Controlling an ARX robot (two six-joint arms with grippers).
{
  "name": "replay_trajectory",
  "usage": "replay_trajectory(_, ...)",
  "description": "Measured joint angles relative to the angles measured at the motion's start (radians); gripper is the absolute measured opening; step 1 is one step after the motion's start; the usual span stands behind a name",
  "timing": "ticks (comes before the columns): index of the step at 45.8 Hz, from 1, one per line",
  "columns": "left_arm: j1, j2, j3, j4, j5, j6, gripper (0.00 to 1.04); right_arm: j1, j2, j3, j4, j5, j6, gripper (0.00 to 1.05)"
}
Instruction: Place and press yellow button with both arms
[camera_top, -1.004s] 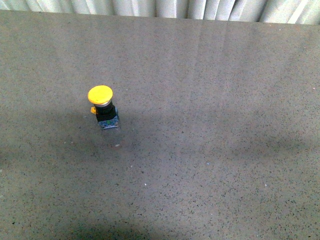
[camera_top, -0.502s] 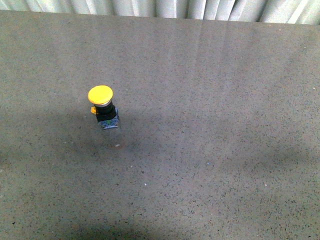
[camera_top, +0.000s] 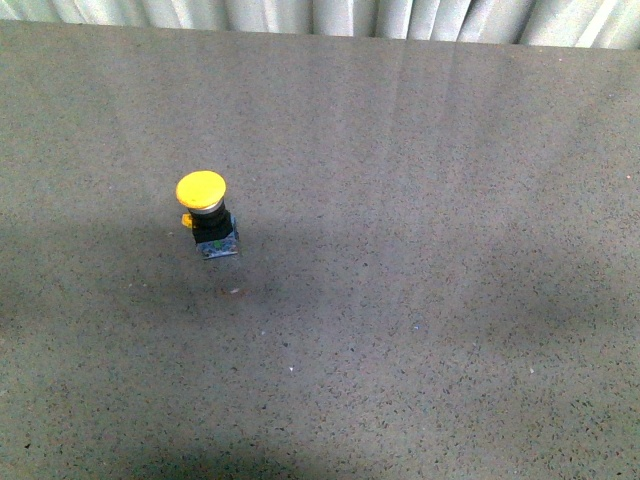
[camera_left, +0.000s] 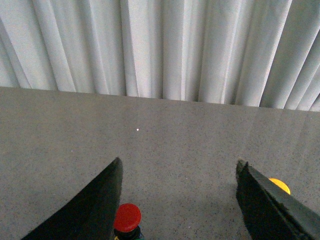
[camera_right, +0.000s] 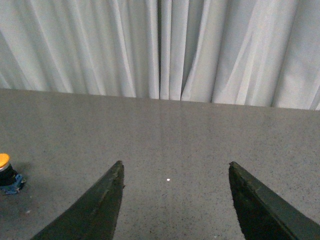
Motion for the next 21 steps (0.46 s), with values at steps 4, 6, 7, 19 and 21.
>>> replay_trajectory(4,0.0,0.0,0.0,0.0,0.0,0.0,0.87,0.0,0.0,0.0,0.0,0.0,0.0,0.79)
replay_trajectory(6,0.0,0.0,0.0,0.0,0.0,0.0,0.96,0.0,0.0,0.0,0.0,0.0,0.0,0.88)
replay_trajectory(7,0.0,0.0,0.0,0.0,0.0,0.002,0.97,0.0,0.0,0.0,0.0,0.0,0.0,0.93)
replay_trajectory(19,0.0,0.0,0.0,0.0,0.0,0.002,0.96,0.0,0.0,0.0,0.0,0.0,0.0,0.96)
replay_trajectory(21,0.0,0.0,0.0,0.0,0.0,0.002,0.96,0.0,0.0,0.0,0.0,0.0,0.0,0.96)
